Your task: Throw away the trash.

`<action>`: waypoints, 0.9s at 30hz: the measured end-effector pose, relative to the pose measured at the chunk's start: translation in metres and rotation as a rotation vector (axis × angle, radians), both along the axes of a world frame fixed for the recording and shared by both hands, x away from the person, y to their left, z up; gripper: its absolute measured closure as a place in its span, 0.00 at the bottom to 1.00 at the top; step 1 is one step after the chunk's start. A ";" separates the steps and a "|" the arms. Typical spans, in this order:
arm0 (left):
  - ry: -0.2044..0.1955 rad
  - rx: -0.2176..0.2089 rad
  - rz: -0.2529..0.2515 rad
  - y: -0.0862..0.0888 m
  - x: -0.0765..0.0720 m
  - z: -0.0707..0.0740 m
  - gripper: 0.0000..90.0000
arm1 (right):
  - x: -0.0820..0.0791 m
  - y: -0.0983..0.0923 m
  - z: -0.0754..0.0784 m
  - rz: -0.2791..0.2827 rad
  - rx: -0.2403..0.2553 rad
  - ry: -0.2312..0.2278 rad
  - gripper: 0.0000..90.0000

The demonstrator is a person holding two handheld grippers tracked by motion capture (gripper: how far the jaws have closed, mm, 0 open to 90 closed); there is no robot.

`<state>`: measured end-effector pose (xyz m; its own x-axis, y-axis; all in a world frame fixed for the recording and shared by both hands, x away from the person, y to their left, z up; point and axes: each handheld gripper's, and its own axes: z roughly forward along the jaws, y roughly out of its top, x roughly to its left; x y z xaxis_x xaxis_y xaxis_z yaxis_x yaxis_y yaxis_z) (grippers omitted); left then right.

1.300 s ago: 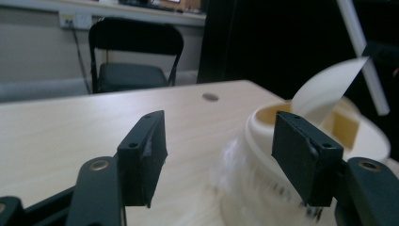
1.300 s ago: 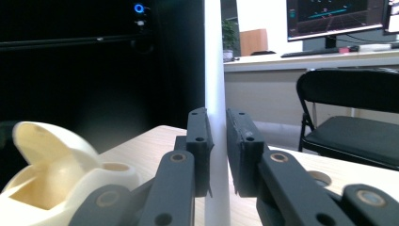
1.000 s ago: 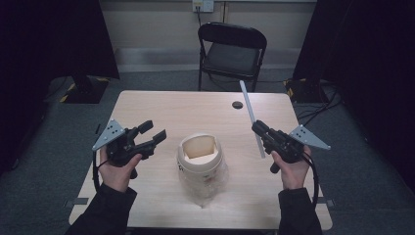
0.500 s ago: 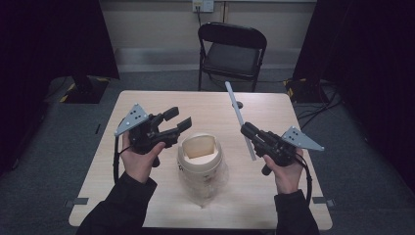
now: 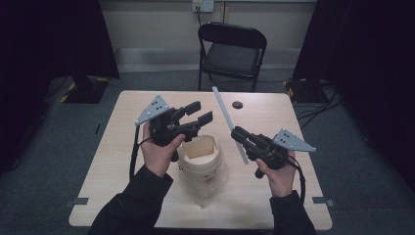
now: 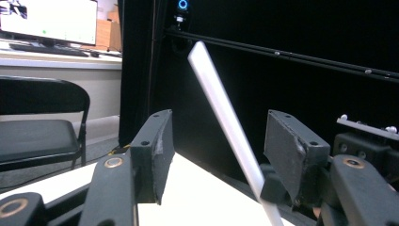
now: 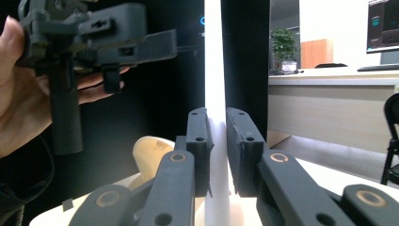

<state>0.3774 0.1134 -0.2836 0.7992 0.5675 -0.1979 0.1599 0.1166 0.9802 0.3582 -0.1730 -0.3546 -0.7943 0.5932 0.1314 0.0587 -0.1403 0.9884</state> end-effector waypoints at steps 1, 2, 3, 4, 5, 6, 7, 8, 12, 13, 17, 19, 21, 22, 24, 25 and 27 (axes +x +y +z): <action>0.008 -0.004 -0.005 -0.003 0.000 0.000 0.48 | 0.000 0.001 -0.001 0.003 -0.003 0.001 0.90; 0.010 -0.003 -0.008 -0.006 0.001 0.000 0.48 | 0.000 0.002 -0.001 0.008 -0.005 0.003 0.90; 0.009 -0.007 -0.012 -0.008 0.002 0.000 0.50 | 0.000 0.003 -0.001 0.015 -0.007 0.002 0.90; 0.015 -0.010 -0.020 -0.011 0.003 0.000 0.51 | -0.001 0.005 -0.001 0.019 -0.007 0.001 0.90; 0.019 -0.011 -0.025 -0.013 0.003 0.000 0.52 | -0.001 0.006 -0.001 0.029 -0.008 0.000 0.90; 0.019 -0.007 -0.028 -0.015 0.003 0.000 0.54 | -0.002 0.007 -0.001 0.037 -0.010 -0.002 0.90; 0.019 -0.005 -0.032 -0.017 0.004 0.000 0.56 | -0.003 0.009 -0.001 0.045 -0.011 -0.004 0.90; 0.020 0.000 -0.035 -0.018 0.004 0.000 0.58 | -0.003 0.010 0.000 0.055 -0.011 -0.006 0.90; 0.030 0.005 -0.050 -0.019 0.004 0.000 0.71 | -0.005 0.012 0.001 0.072 -0.011 -0.015 0.90; 0.031 0.009 -0.052 -0.019 0.004 0.000 0.77 | -0.006 0.012 0.002 0.075 -0.011 -0.019 0.90; 0.037 -0.003 -0.072 -0.019 0.004 0.000 0.81 | -0.007 0.012 0.004 0.076 -0.022 -0.025 0.90; 0.033 0.001 -0.086 -0.021 0.004 0.001 0.82 | -0.007 0.012 0.004 0.077 -0.026 -0.024 0.90; 0.032 -0.003 -0.101 -0.024 0.002 0.003 0.84 | -0.006 0.012 0.003 0.079 -0.023 -0.020 0.89; 0.025 0.004 -0.108 -0.024 0.002 0.003 0.86 | -0.005 0.012 0.002 0.090 -0.013 -0.004 0.88; 0.011 0.000 -0.118 -0.027 0.001 0.005 0.87 | -0.005 0.011 0.002 0.084 -0.010 -0.005 0.87; 0.005 0.000 -0.118 -0.028 0.001 0.007 0.88 | -0.005 0.011 0.002 0.081 -0.008 -0.004 0.85; -0.003 -0.016 -0.133 -0.029 0.001 0.010 0.88 | -0.005 0.006 0.004 0.070 0.012 0.008 0.80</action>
